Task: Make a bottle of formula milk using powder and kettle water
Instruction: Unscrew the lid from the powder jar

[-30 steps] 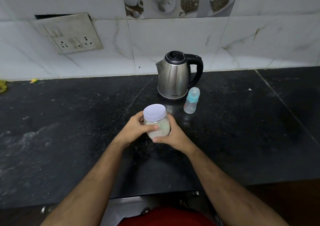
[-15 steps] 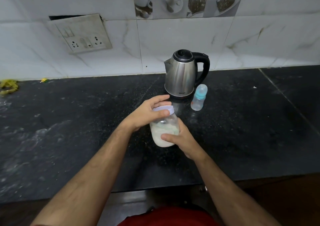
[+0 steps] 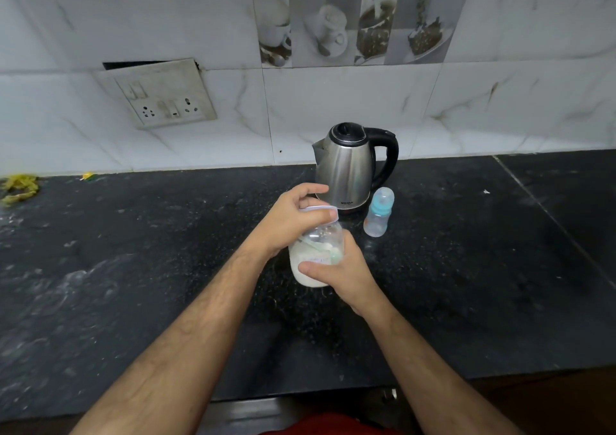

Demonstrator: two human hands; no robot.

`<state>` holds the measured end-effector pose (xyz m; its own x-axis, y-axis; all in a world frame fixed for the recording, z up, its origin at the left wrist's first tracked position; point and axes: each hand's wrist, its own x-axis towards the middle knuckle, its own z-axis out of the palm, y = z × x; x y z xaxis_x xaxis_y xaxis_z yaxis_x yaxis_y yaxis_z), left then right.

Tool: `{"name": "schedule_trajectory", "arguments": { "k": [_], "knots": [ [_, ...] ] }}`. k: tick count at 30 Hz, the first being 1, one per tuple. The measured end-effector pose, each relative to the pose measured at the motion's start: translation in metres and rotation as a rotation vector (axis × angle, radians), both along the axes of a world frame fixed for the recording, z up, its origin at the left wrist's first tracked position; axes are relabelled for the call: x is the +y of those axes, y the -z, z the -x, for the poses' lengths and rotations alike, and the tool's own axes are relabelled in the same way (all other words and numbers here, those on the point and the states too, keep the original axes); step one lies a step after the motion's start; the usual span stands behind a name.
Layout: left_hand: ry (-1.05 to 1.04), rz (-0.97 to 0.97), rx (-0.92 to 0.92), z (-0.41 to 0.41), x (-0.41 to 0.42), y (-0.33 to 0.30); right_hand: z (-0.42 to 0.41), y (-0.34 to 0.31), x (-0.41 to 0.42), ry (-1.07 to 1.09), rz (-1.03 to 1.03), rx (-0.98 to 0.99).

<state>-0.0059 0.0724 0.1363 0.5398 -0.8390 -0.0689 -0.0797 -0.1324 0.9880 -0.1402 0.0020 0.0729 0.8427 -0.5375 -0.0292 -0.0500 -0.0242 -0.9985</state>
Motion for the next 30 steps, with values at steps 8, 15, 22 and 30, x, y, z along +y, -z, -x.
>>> {"name": "schedule_trajectory", "arguments": {
  "k": [8,15,22,30],
  "knots": [
    [-0.233,-0.024,-0.145,0.009,-0.003,0.001,-0.007,-0.007,0.011,0.180,0.147,0.101],
    [-0.297,-0.075,-0.150,0.007,0.001,-0.003,-0.013,-0.011,0.004,0.108,0.151,0.094],
    [-0.111,-0.101,-0.144,-0.005,0.019,-0.014,-0.015,0.000,-0.001,-0.038,0.110,0.026],
    [-0.071,-0.063,0.013,-0.014,0.040,0.001,-0.007,0.005,-0.011,0.062,0.076,0.132]
  ]
}}
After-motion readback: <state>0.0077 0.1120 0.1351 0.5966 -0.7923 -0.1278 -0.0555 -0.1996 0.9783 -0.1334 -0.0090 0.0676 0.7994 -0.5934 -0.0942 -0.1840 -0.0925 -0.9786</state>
